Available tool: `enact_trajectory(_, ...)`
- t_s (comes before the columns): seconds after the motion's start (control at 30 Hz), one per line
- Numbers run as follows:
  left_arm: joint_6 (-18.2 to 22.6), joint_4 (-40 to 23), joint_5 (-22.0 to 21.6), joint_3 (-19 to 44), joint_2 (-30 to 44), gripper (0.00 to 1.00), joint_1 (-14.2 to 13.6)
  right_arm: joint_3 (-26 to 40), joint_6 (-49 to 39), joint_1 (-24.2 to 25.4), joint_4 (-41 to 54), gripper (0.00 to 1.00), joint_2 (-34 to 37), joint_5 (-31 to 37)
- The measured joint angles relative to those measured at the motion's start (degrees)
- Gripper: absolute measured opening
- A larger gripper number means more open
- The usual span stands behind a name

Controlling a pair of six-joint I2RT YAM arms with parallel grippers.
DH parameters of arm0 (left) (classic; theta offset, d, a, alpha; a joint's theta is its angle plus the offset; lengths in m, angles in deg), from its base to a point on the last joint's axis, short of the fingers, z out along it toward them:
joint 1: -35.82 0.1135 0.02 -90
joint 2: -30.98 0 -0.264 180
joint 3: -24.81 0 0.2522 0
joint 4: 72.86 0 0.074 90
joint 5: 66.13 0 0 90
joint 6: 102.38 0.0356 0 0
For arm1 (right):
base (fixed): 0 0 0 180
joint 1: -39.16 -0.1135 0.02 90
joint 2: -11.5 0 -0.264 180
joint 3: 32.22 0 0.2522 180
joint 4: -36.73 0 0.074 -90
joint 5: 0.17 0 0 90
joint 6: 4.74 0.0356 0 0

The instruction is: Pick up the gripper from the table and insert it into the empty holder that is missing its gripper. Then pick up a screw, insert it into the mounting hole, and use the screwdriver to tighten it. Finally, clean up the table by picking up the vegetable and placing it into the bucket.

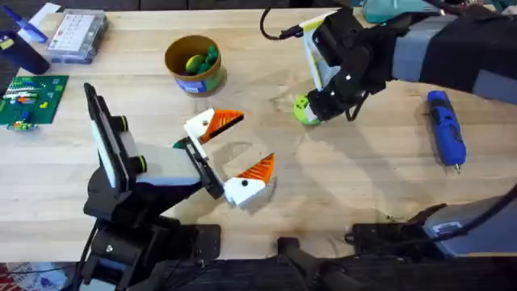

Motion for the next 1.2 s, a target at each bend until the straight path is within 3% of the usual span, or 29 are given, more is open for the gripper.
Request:
enact_trajectory(0.17,0.0,0.0,0.0,0.0,0.0,0.991,0.0,0.0,0.0,0.0,-0.9,0.100,0.3,0.0)
enact_trajectory(0.3,0.0,0.0,0.0,0.0,0.0,0.991,0.0,0.0,0.2,0.0,-1.2,0.009,0.9,0.6)
enact_trajectory(1.2,0.0,0.0,0.0,0.0,0.0,0.991,0.0,0.6,0.2,0.0,-0.5,0.004,1.3,0.6)
